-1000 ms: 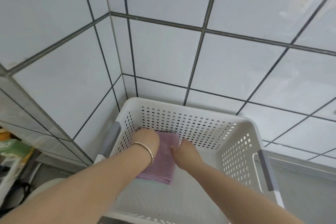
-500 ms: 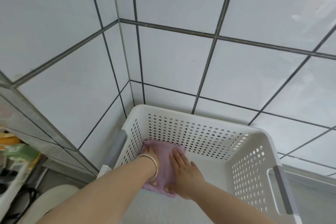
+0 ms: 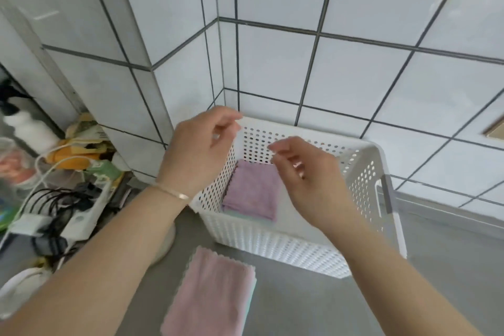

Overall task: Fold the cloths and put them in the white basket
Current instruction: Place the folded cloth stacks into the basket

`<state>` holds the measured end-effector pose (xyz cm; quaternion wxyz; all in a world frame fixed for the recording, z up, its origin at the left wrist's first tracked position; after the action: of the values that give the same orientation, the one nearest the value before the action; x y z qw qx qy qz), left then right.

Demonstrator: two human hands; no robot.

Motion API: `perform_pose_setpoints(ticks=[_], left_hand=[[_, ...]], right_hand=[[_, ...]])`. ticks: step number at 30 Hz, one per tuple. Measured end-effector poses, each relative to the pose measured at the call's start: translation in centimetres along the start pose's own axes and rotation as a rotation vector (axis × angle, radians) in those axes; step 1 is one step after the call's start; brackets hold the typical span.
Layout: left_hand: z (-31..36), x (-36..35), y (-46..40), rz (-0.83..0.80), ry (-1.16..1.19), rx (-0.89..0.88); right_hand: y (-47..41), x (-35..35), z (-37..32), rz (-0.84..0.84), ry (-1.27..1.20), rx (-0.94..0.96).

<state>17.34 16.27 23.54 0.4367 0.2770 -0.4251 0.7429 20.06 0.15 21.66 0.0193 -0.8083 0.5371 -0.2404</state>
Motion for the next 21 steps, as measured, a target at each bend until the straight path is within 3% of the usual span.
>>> perform_pose_setpoints(ticks=[2, 5, 8, 12, 14, 17, 21], left_hand=[[-2.4, 2.2, 4.4, 0.162, 0.11, 0.09], [-7.1, 0.9, 11.1, 0.176, 0.055, 0.268], [-11.3, -3.2, 16.0, -0.021, -0.108, 0.432], [-16.0, -11.2, 21.1, -0.543, -0.222, 0.64], [-17.4, -13.7, 23.4, -0.701, -0.223, 0.712], [-19.0, -16.1, 25.3, -0.791, -0.252, 0.705], [-19.2, -17.0, 26.1, -0.756, -0.16, 0.721]], right_hand=[[4.7, -0.5, -0.7, 0.028, -0.157, 0.011], [11.4, -3.9, 2.5, -0.006, -0.178, -0.147], [16.1, -8.4, 8.9, -0.069, -0.08, -0.453], [20.1, -12.3, 16.1, -0.095, 0.013, -0.924], [21.1, -13.3, 17.6, -0.091, 0.014, -1.041], [21.8, -14.7, 18.9, -0.1, 0.026, -1.096], [22.0, -15.8, 19.9, -0.084, 0.008, -1.089]])
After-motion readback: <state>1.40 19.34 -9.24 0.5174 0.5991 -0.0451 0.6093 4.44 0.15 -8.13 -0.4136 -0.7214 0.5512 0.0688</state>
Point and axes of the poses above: each hand's wrist, its own y-axis away from the middle knuckle, its own x-axis out of the back of the hand, z = x × y, the point moved 8 cm from there along -y, towards the middle knuckle, and after that the axes turned 15 degrees about -y, right-handed, at the moved point
